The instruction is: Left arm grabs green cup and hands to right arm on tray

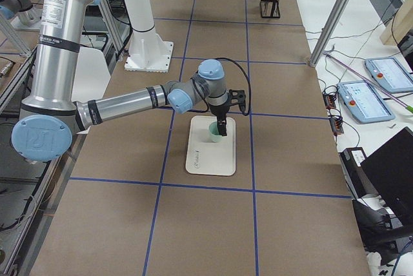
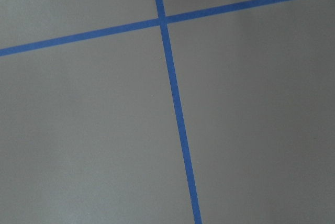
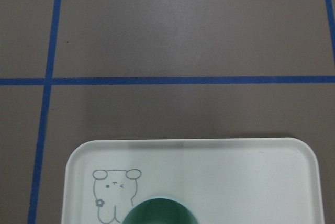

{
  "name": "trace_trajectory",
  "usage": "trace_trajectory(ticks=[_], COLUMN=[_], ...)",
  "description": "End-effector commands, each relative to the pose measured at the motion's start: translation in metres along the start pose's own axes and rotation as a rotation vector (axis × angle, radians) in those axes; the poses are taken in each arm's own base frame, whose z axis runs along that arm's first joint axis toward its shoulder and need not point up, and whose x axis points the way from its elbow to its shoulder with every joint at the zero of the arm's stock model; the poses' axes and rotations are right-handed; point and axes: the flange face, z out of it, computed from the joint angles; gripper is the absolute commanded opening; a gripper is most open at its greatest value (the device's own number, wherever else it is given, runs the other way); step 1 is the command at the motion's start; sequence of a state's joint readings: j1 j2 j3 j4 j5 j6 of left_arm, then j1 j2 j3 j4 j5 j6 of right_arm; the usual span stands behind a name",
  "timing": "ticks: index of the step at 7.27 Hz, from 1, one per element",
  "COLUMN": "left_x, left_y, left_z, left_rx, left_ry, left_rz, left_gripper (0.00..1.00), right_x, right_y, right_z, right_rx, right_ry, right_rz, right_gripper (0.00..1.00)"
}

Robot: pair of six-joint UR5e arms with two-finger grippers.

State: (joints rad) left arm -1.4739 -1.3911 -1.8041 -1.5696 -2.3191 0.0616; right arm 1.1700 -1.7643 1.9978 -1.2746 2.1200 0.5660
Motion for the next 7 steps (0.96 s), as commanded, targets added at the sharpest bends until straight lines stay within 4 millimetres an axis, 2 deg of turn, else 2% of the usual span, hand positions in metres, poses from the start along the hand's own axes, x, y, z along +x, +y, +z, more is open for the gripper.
trace_trajectory(ticks=[1, 2, 3, 4, 5, 6, 7], left_x=[-0.011, -0.025, -0.028, -0.041, -0.042, -0.052, -0.056], left_y=[0.013, 0.019, 0.021, 0.041, 0.042, 0.047, 0.055], left_z=[-0.013, -0.026, -0.031, -0.036, -0.038, -0.041, -0.046], left_rx=[0.029, 0.062, 0.076, 0.093, 0.101, 0.112, 0.122], left_ry=[0.045, 0.056, 0.052, 0.046, 0.037, 0.041, 0.030], left_rz=[-0.038, -0.059, -0.011, 0.008, 0.013, -0.025, -0.040], left_gripper=[1.00, 1.00, 1.00, 1.00, 1.00, 1.00, 1.00], right_x=[0.090, 0.134, 0.175, 0.209, 0.240, 0.262, 0.269], right_y=[-0.002, 0.003, 0.010, 0.019, 0.036, 0.065, 0.077], right_z=[-0.025, -0.024, -0.023, -0.019, -0.009, 0.005, 0.006], right_rx=[-0.038, -0.051, -0.055, -0.063, -0.088, -0.125, -0.134], right_ry=[0.001, 0.025, 0.041, 0.045, 0.043, 0.048, 0.052], right_rz=[-0.087, -0.127, -0.157, -0.173, -0.166, -0.119, -0.089], right_gripper=[1.00, 1.00, 1.00, 1.00, 1.00, 1.00, 1.00])
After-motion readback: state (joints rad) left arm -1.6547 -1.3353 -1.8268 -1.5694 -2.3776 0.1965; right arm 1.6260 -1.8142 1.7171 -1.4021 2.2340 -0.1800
